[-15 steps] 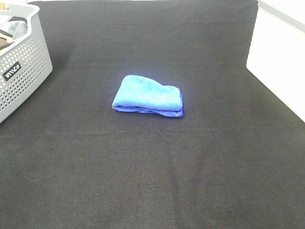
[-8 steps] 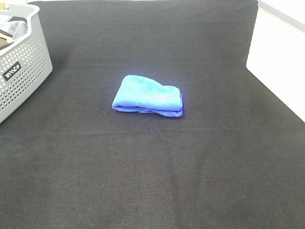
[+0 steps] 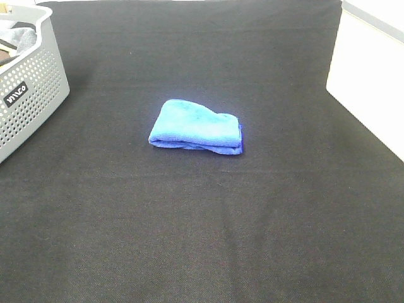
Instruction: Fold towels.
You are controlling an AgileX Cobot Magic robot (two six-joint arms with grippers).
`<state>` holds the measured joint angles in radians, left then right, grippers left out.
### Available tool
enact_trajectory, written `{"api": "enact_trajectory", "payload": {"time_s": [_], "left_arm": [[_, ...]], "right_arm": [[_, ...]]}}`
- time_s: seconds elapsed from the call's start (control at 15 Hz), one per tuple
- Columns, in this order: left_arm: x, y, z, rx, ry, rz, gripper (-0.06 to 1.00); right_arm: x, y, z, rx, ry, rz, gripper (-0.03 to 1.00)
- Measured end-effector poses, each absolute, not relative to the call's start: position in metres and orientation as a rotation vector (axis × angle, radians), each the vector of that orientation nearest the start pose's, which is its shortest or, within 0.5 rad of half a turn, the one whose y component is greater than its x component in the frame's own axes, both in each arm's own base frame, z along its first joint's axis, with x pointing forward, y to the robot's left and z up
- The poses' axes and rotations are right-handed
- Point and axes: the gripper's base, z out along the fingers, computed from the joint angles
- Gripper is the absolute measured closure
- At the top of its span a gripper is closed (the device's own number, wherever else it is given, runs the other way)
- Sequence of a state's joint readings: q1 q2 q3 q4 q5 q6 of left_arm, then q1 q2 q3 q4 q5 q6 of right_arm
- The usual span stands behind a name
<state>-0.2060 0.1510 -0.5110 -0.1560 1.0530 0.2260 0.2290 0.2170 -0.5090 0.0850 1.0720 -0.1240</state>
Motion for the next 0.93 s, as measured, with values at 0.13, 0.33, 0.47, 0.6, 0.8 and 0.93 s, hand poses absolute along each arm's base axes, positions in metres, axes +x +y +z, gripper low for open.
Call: {"api": "enact_trajectory", "payload": {"time_s": [0.13, 0.33, 0.47, 0.6, 0.8, 0.93], "left_arm": [[0.0147, -0.0155, 0.2809, 0.458, 2.122, -0.179, 0.25], [0.0154, -0.0131, 0.2803, 0.407, 2.137, -0.167, 0.25], [0.0157, -0.0121, 0.2802, 0.391, 2.141, -0.161, 0.25], [0.0157, -0.0121, 0.2802, 0.388, 2.142, -0.163, 0.25], [0.0157, -0.012, 0.2802, 0.388, 2.142, -0.161, 0.25], [0.0157, -0.0119, 0.2801, 0.388, 2.142, -0.159, 0.25]], "right_arm": [[0.0248, 0.0132, 0.2769, -0.391, 2.231, 0.168, 0.21], [0.0248, 0.0132, 0.2769, -0.391, 2.231, 0.168, 0.21], [0.0248, 0.0132, 0.2769, -0.391, 2.231, 0.168, 0.21], [0.0248, 0.0132, 0.2769, -0.391, 2.231, 0.168, 0.21], [0.0248, 0.0132, 0.2769, -0.391, 2.231, 0.168, 0.21], [0.0248, 0.0132, 0.2769, -0.391, 2.231, 0.168, 0.21]]}}
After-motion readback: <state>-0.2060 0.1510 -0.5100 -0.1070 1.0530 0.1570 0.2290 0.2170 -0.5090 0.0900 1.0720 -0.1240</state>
